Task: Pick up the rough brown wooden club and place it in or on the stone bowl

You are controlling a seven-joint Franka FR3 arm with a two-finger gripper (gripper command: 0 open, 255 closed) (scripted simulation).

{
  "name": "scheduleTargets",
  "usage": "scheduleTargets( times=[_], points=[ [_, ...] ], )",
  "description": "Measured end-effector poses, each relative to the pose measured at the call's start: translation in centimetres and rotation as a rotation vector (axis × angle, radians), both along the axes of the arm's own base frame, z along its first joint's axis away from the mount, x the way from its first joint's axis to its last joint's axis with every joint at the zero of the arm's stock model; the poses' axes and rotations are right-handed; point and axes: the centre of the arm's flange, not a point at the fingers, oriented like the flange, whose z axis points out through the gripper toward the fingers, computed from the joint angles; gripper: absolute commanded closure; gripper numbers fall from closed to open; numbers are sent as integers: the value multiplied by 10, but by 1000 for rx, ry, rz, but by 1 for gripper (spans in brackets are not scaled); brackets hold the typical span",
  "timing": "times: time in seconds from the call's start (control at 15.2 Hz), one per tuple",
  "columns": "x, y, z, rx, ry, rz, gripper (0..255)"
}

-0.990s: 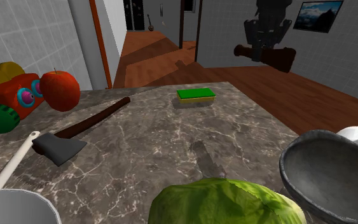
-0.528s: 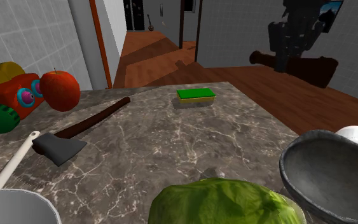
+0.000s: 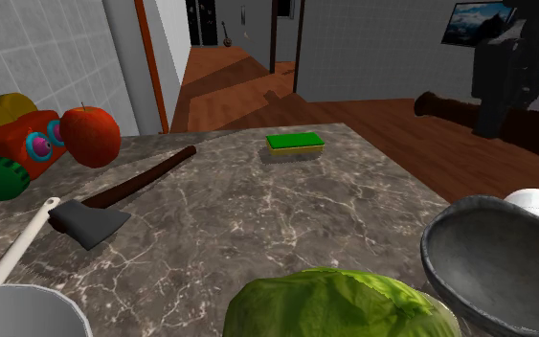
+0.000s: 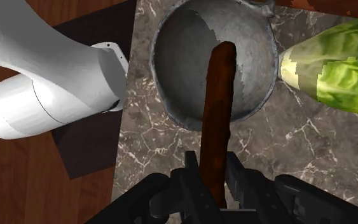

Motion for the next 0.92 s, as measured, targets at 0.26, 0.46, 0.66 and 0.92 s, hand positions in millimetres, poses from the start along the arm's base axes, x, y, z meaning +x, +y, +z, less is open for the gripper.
scheduleTargets(
  times=[0.26,0.46,0.66,0.92],
  points=[
    [-49,28,2,0,0,0,255],
    [-76,44,-1,0,0,0,255],
    [-81,47,-13,-1,1,0,255],
    [-82,46,-33,-1,1,0,255]
  ],
)
